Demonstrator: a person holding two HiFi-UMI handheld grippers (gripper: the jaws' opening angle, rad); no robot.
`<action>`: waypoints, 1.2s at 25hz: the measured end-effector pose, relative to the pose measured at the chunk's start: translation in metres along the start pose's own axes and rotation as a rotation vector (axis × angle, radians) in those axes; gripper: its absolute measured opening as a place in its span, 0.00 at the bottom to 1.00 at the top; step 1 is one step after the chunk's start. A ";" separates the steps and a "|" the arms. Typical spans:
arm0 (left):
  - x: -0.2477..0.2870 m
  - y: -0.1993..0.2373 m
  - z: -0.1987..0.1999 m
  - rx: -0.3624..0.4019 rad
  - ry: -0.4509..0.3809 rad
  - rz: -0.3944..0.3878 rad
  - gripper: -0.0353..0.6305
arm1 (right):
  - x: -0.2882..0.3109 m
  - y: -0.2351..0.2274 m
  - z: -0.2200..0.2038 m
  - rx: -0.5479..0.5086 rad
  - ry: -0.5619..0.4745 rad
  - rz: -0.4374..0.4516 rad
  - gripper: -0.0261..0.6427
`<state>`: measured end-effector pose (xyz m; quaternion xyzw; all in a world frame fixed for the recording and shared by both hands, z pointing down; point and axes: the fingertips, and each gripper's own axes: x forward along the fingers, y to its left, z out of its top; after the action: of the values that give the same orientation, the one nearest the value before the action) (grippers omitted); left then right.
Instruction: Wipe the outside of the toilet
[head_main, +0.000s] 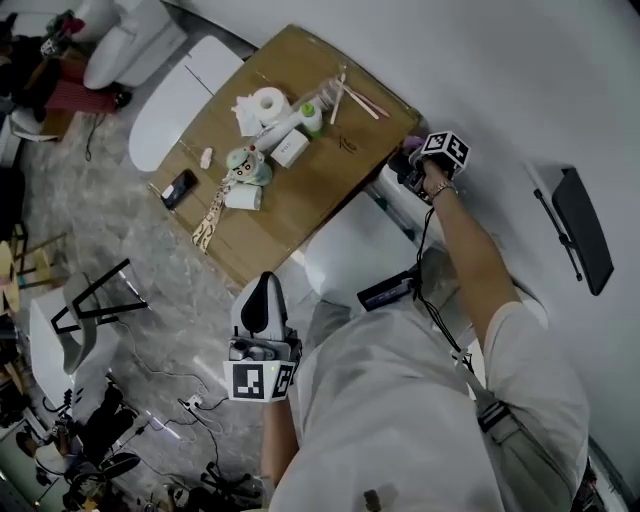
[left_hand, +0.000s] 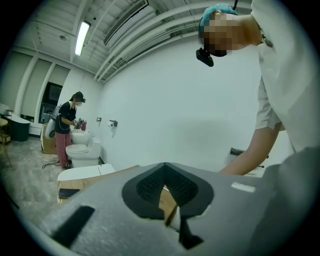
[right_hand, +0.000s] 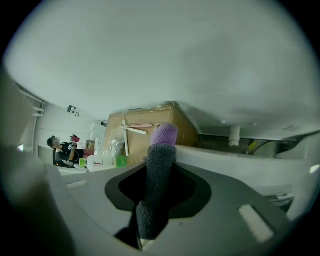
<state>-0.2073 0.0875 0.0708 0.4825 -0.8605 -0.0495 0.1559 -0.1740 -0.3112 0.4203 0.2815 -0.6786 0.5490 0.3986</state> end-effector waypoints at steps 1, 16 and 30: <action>0.000 0.004 0.000 0.002 0.005 -0.009 0.06 | -0.002 0.000 0.001 0.011 0.002 0.010 0.20; 0.024 -0.054 -0.011 0.013 0.037 -0.148 0.06 | -0.051 -0.076 0.016 0.219 -0.048 0.068 0.20; 0.024 -0.123 -0.023 -0.025 0.014 -0.205 0.06 | -0.112 -0.171 -0.002 0.263 -0.101 0.040 0.20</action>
<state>-0.1115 0.0041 0.0687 0.5662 -0.8049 -0.0726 0.1621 0.0257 -0.3563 0.4145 0.3448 -0.6255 0.6262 0.3127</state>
